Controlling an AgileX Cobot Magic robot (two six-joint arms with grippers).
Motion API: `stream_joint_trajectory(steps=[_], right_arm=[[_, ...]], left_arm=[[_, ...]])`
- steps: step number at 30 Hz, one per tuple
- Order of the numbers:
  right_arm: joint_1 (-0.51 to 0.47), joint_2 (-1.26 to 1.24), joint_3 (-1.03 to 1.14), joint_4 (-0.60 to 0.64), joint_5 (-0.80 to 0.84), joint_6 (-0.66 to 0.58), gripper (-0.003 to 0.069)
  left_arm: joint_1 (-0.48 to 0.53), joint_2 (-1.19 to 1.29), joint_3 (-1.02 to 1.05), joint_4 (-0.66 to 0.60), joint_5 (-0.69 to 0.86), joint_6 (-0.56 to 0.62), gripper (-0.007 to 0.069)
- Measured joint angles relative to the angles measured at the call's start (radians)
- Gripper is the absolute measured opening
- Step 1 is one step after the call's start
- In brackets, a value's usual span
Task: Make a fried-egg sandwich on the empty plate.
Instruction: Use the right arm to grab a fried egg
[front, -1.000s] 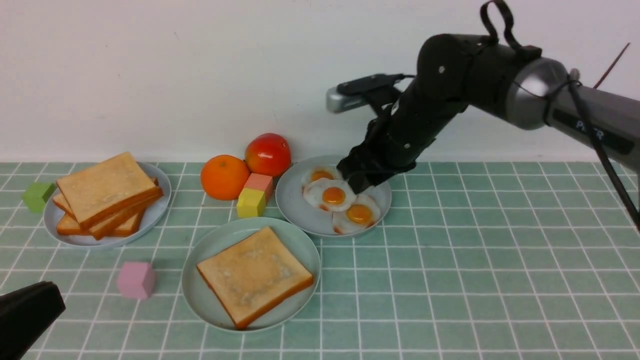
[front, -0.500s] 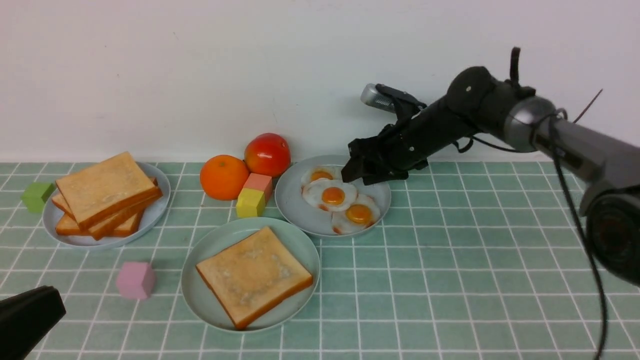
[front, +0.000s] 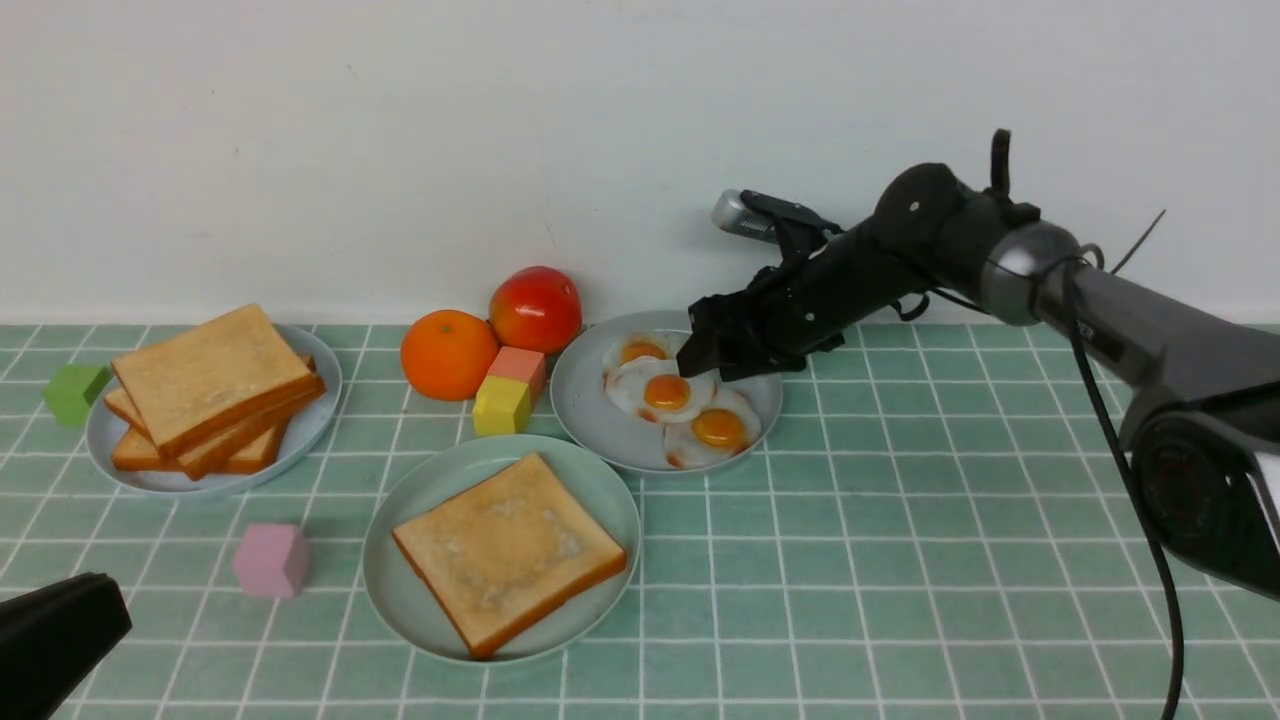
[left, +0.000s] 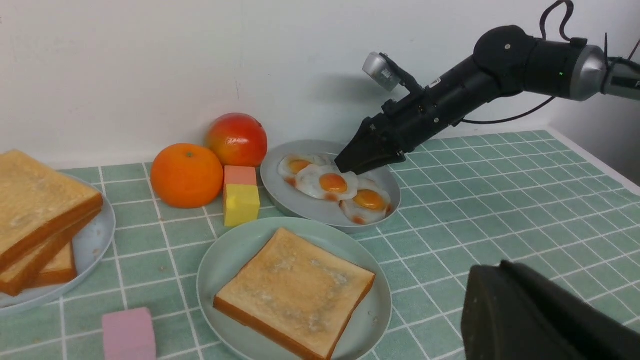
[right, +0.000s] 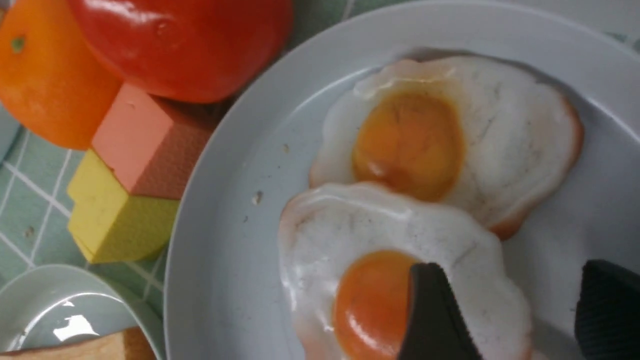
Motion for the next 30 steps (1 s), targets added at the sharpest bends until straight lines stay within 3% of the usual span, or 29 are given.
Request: stream_joint_trajectory(steps=[30], right_arm=[[-0.001,0.032,-0.015,0.069,-0.019,-0.048,0.0393]], left_arm=[[0.000,0.000,0.000,0.001,0.000,0.000,-0.0013]])
